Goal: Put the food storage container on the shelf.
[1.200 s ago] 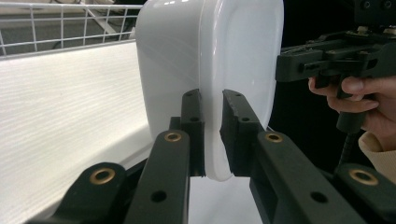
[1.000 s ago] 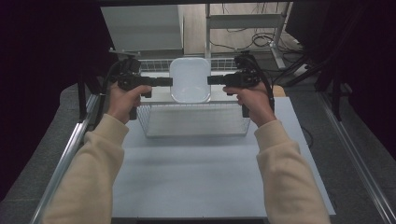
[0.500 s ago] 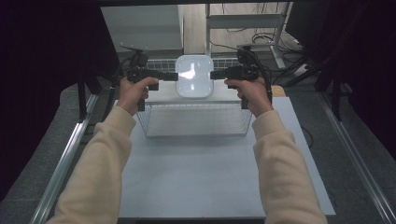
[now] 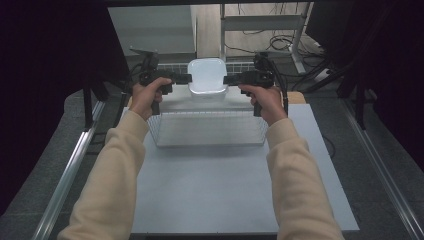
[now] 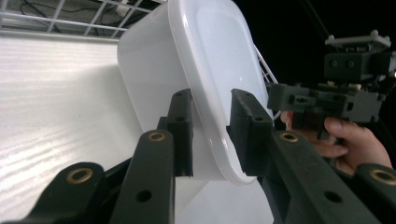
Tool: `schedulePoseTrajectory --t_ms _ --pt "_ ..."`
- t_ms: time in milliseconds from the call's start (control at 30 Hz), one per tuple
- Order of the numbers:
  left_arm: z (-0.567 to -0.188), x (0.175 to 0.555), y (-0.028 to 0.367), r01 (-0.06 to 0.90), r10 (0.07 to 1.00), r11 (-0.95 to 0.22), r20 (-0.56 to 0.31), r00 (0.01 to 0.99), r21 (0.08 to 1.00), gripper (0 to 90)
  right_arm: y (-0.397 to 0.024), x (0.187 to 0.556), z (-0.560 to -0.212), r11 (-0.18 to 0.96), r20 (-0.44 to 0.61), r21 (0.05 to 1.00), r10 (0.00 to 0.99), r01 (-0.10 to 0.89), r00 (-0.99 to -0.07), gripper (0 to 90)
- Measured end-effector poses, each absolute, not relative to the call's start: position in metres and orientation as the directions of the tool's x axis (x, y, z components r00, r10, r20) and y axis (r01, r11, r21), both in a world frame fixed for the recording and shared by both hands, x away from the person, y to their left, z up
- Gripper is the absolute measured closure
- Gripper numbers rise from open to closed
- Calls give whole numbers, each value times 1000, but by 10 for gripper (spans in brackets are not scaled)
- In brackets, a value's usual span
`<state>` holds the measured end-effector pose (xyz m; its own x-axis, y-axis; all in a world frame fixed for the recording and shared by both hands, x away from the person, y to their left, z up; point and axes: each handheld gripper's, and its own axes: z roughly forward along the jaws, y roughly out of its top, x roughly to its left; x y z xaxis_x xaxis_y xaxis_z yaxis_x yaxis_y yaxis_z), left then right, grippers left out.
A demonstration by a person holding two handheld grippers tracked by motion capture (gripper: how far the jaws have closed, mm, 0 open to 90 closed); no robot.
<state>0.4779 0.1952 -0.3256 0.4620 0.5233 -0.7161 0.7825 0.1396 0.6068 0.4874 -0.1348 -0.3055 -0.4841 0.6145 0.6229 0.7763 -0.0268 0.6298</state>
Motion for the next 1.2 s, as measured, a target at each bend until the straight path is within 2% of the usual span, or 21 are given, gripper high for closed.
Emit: schedulePoseTrajectory --t_ms 333,367,400,433,467,500,533,567,633,900,1200 --pt "-337 488 191 770 517 180 -725 455 612 652 -137 488 -308 -55 640 616 617 786 -459 675" --pt "-337 487 190 763 534 179 -712 455 621 620 -136 487 -308 -54 634 624 619 780 -464 608" --pt "-337 487 190 763 534 179 -712 455 621 578 -136 487 -308 -54 634 624 619 780 -464 608" --pt "-335 485 190 743 564 170 -682 466 648 529 -136 485 -307 -58 616 644 630 762 -473 497" --pt "-335 485 190 743 564 170 -682 466 648 479 -136 485 -307 -58 616 644 630 762 -473 497" --pt "-334 482 191 735 573 167 -671 470 657 439 -136 482 -305 -66 602 665 636 744 -482 429" --pt "-332 480 191 727 579 158 -659 480 668 439 -136 482 -305 -66 602 665 636 744 -482 429" --pt "-329 476 192 717 587 149 -645 490 681 384 -138 477 -301 -59 581 688 642 723 -501 387" --pt "-323 466 195 690 595 150 -622 510 708 356 -140 472 -297 -40 554 711 647 702 -524 363" --pt "-313 419 202 623 626 87 -529 573 777 315 -148 447 -291 44 453 782 645 621 -616 309" --pt "-321 361 203 550 671 -29 -392 630 835 295 -161 415 -299 125 347 836 632 534 -693 307"
